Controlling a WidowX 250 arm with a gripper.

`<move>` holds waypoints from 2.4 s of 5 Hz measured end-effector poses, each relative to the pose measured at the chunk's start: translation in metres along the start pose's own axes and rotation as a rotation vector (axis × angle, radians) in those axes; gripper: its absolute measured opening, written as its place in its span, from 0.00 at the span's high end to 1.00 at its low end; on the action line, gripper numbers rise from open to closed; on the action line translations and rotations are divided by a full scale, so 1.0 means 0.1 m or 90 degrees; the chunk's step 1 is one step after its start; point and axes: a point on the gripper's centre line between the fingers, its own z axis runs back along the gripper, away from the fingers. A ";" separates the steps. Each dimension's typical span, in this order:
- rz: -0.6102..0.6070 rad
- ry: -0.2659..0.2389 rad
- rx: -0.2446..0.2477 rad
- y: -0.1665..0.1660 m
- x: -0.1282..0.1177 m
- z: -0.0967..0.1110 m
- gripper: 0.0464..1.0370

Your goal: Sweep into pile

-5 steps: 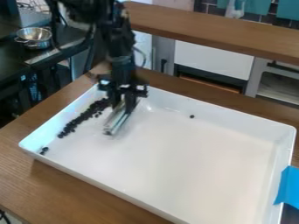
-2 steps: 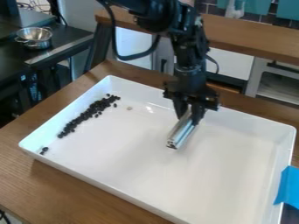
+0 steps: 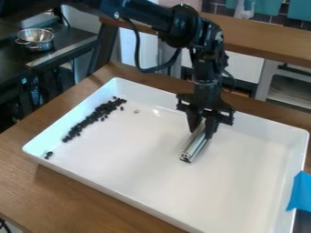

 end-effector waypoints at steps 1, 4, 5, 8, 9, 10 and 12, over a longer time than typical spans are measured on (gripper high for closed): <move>0.003 0.003 0.007 0.04 -0.01 0.00 0.67; 0.071 0.046 0.033 0.93 -0.03 0.04 0.67; 0.114 0.048 0.059 1.47 -0.13 0.09 0.67; 0.086 0.004 -0.009 1.40 -0.44 0.47 0.67; 0.068 -0.003 -0.072 0.84 -0.35 0.68 0.67; 0.082 0.025 -0.074 0.37 -0.35 0.64 0.67; 0.148 0.049 -0.001 -0.61 -0.49 0.38 0.67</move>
